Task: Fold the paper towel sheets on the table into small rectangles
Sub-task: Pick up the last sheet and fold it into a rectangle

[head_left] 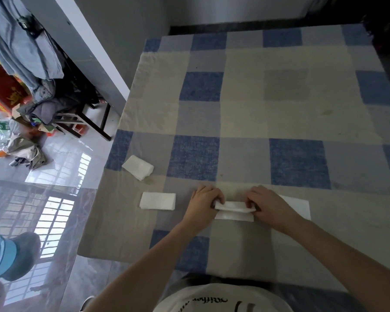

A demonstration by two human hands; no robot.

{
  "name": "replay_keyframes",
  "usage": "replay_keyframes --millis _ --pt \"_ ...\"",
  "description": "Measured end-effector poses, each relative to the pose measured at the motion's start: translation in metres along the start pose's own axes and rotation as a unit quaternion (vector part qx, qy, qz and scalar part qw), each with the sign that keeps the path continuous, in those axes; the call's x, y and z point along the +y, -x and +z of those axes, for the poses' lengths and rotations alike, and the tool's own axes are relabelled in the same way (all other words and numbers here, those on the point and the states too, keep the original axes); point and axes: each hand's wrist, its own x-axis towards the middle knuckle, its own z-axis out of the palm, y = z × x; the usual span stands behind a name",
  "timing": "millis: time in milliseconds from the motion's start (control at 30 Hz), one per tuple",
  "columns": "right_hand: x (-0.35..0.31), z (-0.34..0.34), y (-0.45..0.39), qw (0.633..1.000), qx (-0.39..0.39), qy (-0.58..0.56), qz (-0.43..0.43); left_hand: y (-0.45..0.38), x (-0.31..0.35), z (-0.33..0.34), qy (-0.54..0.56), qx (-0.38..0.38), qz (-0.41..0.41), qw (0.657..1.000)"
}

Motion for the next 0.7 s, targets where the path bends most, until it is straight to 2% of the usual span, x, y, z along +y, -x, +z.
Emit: replay_keyframes --millis 167,367,467,633,700 --pt "-0.002 0.008 0.011 0.995 0.057 0.071 -0.049 0.007 -0.007 0.002 -0.036 -0.007 0.031 0.999" --pt "-0.004 0.018 0.016 0.987 0.107 0.100 -0.061 0.013 -0.008 0.003 -0.051 -0.011 0.049 0.997" --pt "-0.006 0.021 0.018 0.987 0.118 0.098 -0.055 0.015 -0.008 0.007 -0.021 0.015 0.030 0.999" --pt "-0.008 0.022 0.019 0.986 0.120 0.101 -0.052 0.015 -0.002 0.005 0.053 0.100 -0.038 0.993" --pt "-0.010 0.022 0.019 0.986 0.118 0.105 -0.054 0.017 0.008 -0.002 0.015 0.127 -0.008 0.992"
